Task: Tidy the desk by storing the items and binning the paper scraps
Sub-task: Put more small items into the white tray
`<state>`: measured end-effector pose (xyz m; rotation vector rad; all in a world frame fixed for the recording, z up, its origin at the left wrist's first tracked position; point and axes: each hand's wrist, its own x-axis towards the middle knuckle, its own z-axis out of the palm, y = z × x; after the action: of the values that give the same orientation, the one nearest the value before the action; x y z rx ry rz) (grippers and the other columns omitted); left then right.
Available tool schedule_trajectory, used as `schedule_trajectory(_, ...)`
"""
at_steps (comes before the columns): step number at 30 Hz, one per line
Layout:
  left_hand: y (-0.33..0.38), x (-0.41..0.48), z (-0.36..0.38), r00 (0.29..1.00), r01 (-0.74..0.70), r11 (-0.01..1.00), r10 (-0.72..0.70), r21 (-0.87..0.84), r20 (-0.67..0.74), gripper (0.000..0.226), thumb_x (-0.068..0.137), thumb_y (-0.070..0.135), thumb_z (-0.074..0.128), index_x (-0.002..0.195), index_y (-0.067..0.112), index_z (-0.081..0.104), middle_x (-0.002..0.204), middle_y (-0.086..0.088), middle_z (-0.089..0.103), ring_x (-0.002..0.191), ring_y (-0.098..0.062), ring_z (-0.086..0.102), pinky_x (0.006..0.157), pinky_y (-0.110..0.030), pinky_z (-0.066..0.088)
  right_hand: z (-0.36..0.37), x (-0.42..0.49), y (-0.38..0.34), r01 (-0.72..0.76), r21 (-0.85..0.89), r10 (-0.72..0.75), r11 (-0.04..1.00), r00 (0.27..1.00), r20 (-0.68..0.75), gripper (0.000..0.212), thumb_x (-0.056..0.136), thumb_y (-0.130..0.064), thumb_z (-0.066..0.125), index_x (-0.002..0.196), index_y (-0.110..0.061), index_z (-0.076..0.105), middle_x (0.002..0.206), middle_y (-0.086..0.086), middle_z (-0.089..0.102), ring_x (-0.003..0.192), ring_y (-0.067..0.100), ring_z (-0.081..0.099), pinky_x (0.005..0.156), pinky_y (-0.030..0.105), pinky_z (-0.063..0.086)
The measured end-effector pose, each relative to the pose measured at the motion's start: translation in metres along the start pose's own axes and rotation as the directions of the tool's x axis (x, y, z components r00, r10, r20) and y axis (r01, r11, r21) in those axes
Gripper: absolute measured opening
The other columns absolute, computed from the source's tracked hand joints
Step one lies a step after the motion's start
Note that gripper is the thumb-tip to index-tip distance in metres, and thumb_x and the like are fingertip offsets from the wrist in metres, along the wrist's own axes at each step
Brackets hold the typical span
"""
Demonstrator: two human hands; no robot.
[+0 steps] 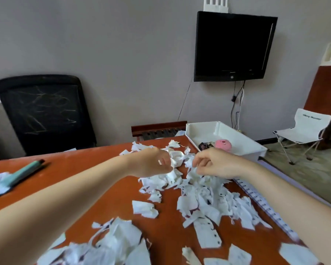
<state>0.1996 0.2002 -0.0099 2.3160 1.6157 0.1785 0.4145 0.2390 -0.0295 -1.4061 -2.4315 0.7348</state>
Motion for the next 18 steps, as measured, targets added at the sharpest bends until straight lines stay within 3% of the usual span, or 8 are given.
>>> schedule_trajectory(2,-0.007,-0.024,0.007,1.0,0.014,1.0,-0.014,0.014,0.017,0.015,0.095,0.033,0.048,0.105,0.025,0.057,0.113,0.008,0.059,0.105,-0.011,0.058,0.086,-0.021,0.048,0.013,-0.011,-0.012,0.046,-0.053,-0.045,0.998,0.999,0.02,0.017,0.088,-0.023,0.062,0.104,-0.021,0.065,0.086,-0.013,0.059,0.08,0.002,0.058,0.073,0.02,0.047)
schedule_trajectory(6,-0.015,-0.069,0.023,0.999,0.05,0.999,-0.05,-0.012,0.007,0.02,0.095,0.031,0.05,0.111,0.024,0.058,0.11,0.011,0.059,0.101,-0.007,0.057,0.081,-0.015,0.049,0.037,-0.024,-0.027,0.083,-0.12,-0.076,0.989,0.995,0.058,0.018,0.089,-0.023,0.061,0.107,-0.023,0.064,0.099,-0.009,0.063,0.096,0.008,0.061,0.087,0.029,0.051)
schedule_trajectory(12,-0.029,-0.13,0.052,0.996,0.075,0.997,-0.073,-0.035,0.054,0.023,0.094,0.034,0.05,0.112,0.023,0.058,0.118,0.007,0.061,0.105,-0.007,0.058,0.085,-0.019,0.052,0.069,-0.03,-0.037,0.081,-0.109,-0.076,0.991,0.996,0.057,0.016,0.088,-0.024,0.062,0.104,-0.023,0.064,0.101,-0.004,0.063,0.094,0.011,0.061,0.087,0.031,0.052)
schedule_trajectory(18,-0.033,-0.185,0.068,1.0,0.03,1.0,-0.03,-0.001,-0.002,0.037,0.086,0.055,0.051,0.111,0.028,0.058,0.106,0.01,0.057,0.091,-0.006,0.055,0.078,-0.022,0.05,0.1,-0.025,-0.04,0.078,-0.106,-0.082,0.991,0.996,-0.031,0.015,0.09,-0.018,0.06,0.104,-0.018,0.064,0.1,-0.005,0.06,0.085,0.004,0.055,0.067,0.015,0.042)
